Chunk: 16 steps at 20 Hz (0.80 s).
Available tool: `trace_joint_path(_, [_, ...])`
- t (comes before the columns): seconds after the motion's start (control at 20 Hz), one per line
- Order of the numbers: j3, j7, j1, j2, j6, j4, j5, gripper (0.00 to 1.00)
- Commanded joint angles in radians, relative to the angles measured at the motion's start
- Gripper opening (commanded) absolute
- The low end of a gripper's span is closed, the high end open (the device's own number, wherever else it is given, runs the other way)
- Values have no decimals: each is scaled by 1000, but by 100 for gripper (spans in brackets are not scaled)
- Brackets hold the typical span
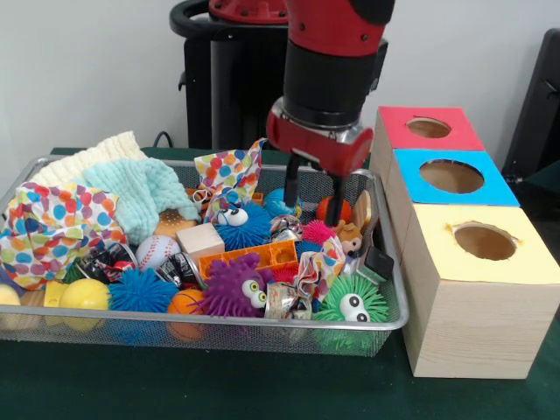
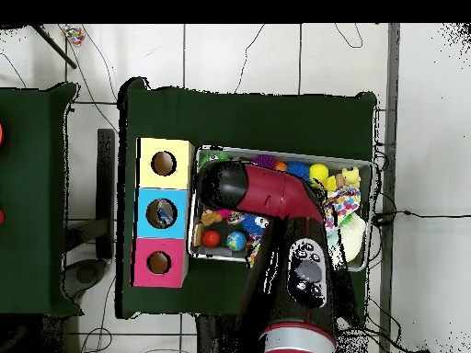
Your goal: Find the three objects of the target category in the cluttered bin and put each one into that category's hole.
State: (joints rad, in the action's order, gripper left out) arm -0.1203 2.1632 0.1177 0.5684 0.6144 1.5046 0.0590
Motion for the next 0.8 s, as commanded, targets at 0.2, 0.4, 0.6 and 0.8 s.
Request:
trace_joint_path(0.2, [368,-398,88,22,-103,212,-271,100])
trace_joint_path(0.4, [443,-413,118,15,-92,225,-351,100])
trace_joint_path(0.6, [486,-385,152,14,-92,238,-413,100])
trace_joint_path(0.8, [497,-326,183,-11,-131,255,-469,100])
